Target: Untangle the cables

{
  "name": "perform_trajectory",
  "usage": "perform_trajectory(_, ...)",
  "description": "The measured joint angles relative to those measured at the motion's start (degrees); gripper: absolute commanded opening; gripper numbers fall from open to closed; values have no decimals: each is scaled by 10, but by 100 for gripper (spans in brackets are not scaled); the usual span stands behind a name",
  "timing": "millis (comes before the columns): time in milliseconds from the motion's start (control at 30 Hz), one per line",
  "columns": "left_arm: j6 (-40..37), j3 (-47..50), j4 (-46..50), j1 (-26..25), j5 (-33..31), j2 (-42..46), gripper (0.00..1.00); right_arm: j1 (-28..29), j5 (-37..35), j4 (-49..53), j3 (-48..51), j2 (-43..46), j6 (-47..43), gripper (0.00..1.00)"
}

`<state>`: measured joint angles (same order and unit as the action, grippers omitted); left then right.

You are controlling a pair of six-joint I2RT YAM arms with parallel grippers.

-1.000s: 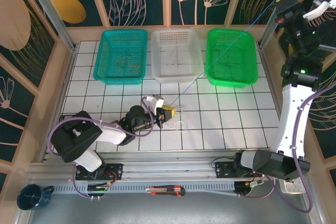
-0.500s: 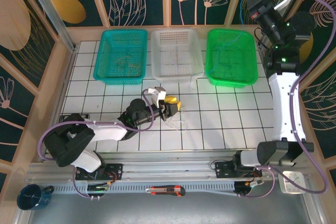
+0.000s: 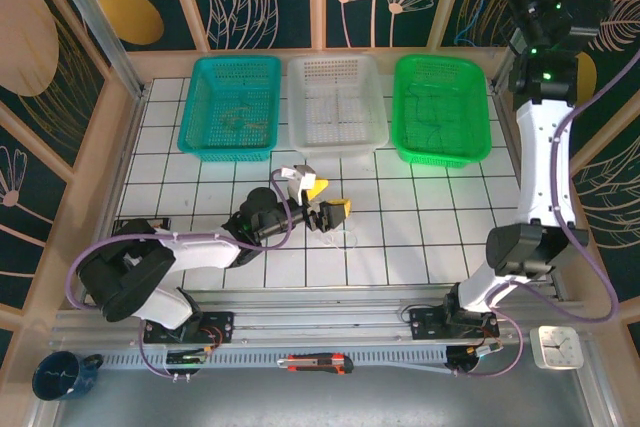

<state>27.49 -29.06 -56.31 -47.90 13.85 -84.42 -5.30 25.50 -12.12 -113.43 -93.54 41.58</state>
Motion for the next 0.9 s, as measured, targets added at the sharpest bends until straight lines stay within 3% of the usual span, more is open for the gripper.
perform_trajectory(433,0,-10,2,0,-7,9,99,19,-71,-27,272,-7,-14,0)
perform_trajectory(900,16,-10,1,0,-26,13,99,78,-229,-28,309,-55,-76,0)
